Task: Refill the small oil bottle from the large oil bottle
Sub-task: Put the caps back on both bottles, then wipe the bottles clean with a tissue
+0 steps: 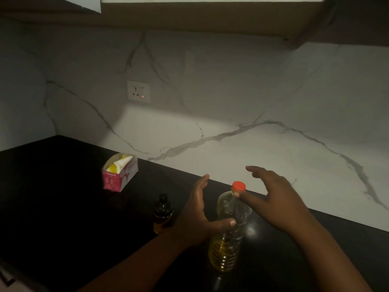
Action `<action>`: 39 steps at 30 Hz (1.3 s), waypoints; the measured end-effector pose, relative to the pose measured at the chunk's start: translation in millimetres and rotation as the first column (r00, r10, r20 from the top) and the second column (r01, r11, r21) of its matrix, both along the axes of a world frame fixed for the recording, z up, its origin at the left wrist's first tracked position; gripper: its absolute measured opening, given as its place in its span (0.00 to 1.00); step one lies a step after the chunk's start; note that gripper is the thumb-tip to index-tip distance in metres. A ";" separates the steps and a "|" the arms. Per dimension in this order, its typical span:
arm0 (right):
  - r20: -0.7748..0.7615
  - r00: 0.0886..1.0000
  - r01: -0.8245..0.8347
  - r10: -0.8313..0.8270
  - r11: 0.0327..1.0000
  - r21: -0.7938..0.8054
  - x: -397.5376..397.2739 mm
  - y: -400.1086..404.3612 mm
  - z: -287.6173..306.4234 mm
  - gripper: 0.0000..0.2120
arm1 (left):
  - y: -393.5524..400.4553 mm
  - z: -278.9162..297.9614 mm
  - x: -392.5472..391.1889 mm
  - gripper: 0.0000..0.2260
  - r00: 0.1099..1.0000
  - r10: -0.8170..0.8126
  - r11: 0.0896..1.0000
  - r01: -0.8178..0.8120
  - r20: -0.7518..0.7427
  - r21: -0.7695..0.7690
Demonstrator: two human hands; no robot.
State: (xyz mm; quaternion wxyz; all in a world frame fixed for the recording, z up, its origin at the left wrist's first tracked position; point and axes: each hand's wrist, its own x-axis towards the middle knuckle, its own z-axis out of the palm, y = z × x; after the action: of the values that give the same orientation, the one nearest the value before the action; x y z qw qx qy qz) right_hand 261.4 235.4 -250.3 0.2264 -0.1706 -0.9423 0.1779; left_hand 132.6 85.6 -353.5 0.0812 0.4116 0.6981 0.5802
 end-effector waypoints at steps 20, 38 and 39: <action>0.045 0.889 -0.452 0.455 0.858 0.242 -210.5 -182.4 -15.6 0.12 | -171.4 5.7 -206.9 0.45 0.830 0.442 0.832 -0.521 -0.341 -0.190; 0.546 0.833 -0.317 0.085 0.883 0.346 -449.5 -252.6 -83.7 0.11 | -224.2 -31.3 -372.7 0.55 0.853 0.073 0.719 -0.404 -0.517 -0.565; 0.546 0.835 -0.314 0.072 0.876 0.365 -452.2 -250.6 -85.5 0.11 | -222.8 -33.0 -375.8 0.55 0.854 0.068 0.711 -0.404 -0.515 -0.576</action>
State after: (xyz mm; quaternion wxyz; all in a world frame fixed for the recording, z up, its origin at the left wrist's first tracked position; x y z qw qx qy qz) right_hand -190.8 -15.2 -335.8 -0.0216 -0.0576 -0.9957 -0.0695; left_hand -243.2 -137.1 -386.5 -0.0214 0.3837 0.9047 0.1841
